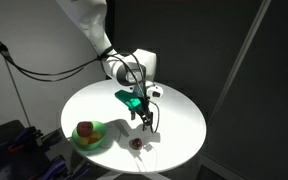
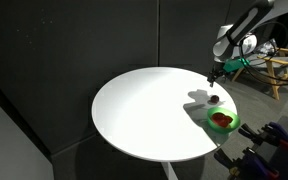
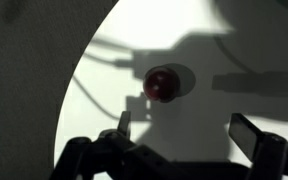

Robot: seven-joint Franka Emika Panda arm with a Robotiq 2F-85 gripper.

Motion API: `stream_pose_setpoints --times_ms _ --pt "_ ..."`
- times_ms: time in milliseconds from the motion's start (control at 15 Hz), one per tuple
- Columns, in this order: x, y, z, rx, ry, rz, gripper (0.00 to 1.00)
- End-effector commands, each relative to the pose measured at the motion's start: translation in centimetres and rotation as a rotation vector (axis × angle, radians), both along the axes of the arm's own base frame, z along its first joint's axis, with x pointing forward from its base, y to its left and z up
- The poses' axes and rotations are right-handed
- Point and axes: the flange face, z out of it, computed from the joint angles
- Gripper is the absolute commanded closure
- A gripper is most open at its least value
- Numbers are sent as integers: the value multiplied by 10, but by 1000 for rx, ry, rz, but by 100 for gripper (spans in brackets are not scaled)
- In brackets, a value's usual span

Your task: Put the plum in the bowl

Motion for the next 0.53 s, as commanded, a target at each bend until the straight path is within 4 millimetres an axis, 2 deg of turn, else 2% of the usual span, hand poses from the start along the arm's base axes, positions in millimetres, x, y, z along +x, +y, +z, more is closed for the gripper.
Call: stream_pose_setpoints --times_ms 0,267,467 --pt "1 0 1 0 0 -1 0" --pt "1 -1 1 -1 0 -2 0" --pt "2 -3 -10 4 5 -8 0"
